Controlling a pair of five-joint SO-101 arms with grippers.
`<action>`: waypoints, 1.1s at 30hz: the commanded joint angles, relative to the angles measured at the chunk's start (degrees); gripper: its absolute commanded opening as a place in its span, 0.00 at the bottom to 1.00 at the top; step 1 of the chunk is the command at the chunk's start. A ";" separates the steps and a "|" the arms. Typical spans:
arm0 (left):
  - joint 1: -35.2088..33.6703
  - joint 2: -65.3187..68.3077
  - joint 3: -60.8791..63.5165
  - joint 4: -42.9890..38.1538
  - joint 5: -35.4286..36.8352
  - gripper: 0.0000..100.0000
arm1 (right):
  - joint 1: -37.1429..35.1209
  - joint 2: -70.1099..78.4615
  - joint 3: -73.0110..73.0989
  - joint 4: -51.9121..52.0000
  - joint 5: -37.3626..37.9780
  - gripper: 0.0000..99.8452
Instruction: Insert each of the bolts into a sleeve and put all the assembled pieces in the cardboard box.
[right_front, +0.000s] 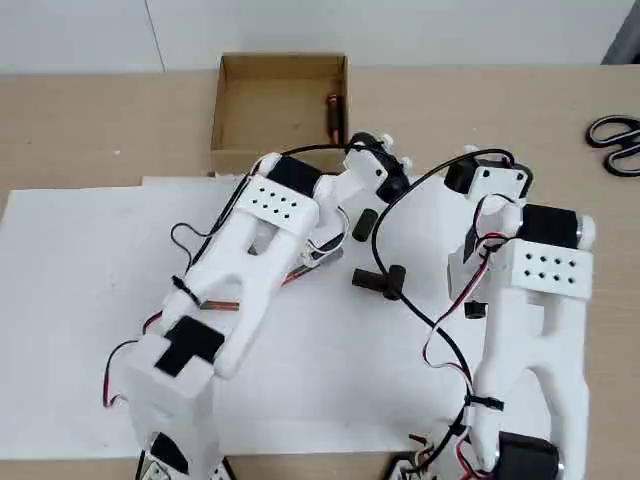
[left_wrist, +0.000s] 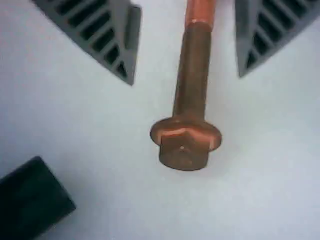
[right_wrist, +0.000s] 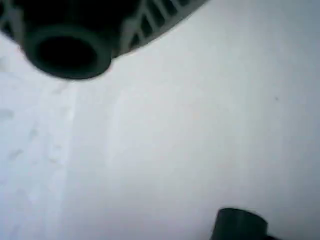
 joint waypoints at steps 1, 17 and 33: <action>0.09 1.05 -3.56 2.55 -0.26 0.13 | 0.75 -2.24 -1.76 -0.04 0.44 0.00; 0.09 7.03 -3.65 -0.35 -1.67 0.13 | 0.75 -2.24 -1.67 -0.04 0.35 0.00; -1.67 13.19 -3.82 -5.45 -1.93 0.02 | 0.48 -2.42 -1.85 0.04 0.35 0.00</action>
